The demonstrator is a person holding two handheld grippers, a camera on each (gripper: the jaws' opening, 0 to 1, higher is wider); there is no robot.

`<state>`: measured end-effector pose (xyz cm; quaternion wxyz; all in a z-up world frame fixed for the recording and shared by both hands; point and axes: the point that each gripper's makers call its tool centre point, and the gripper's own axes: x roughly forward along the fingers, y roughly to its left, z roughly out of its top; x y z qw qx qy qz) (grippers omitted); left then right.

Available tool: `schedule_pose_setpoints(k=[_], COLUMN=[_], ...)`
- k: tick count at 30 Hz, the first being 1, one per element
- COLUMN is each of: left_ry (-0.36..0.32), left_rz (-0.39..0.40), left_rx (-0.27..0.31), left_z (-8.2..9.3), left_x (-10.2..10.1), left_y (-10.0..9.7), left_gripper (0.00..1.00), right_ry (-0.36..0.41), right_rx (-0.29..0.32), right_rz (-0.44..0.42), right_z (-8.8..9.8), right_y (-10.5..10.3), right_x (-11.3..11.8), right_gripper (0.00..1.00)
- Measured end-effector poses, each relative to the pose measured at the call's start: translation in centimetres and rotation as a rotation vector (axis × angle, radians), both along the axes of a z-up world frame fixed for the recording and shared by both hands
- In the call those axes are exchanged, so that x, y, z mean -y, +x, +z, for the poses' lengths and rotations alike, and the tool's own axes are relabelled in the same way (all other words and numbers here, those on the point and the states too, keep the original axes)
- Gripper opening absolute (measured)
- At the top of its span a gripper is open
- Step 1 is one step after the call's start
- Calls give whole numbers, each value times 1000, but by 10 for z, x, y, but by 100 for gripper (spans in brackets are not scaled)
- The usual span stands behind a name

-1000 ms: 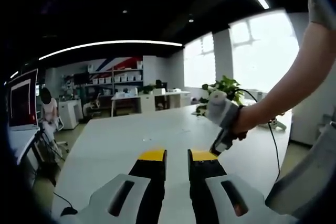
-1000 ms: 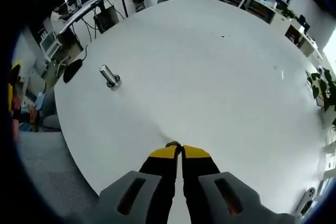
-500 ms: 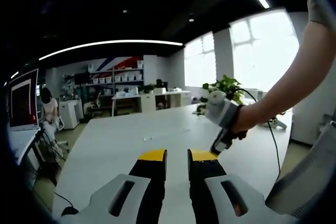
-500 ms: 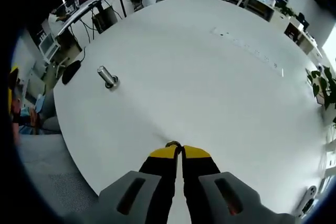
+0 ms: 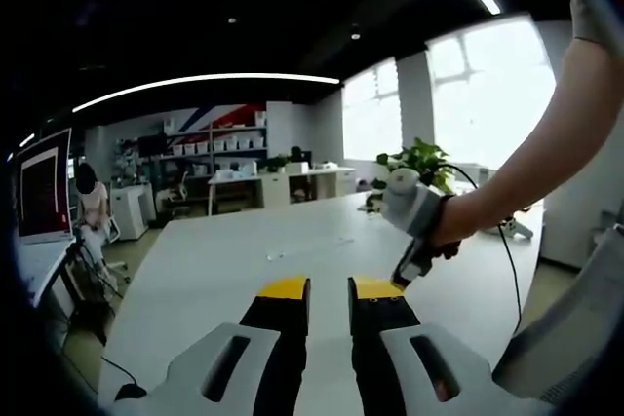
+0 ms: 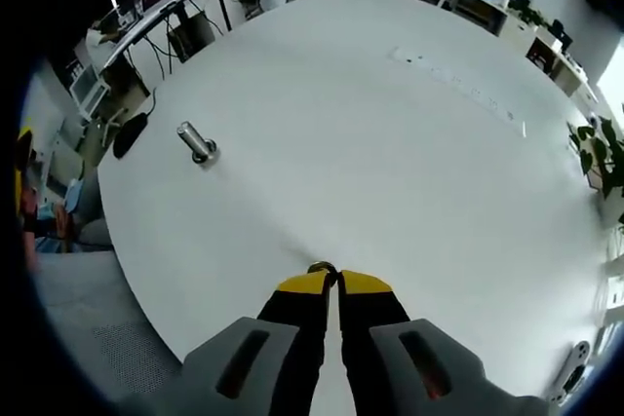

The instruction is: Place the washer onto the threaded stud by aligning its center hole with the stud, sliding it down to the base, and recovering from edge contact or off-axis alignment until the washer reaches the visible bottom stop.

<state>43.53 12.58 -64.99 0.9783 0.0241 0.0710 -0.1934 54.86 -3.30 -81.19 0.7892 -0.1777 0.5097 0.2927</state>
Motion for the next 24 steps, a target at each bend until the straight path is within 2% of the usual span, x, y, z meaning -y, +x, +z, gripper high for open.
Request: schedule_pose_setpoints(k=[13,24], left_ry=[2,-1], left_rz=[1,-1], left_rx=[-3,-4], left_z=[-1,-1], left_x=[-1,0], left_y=[0,0], left_gripper=[13,13], right_ry=[13,23], right_rx=[-11,7], right_rz=[-15,-27], right_z=[-1,3], right_y=[-1,2], right_x=[-2,-1], right_gripper=[6,10])
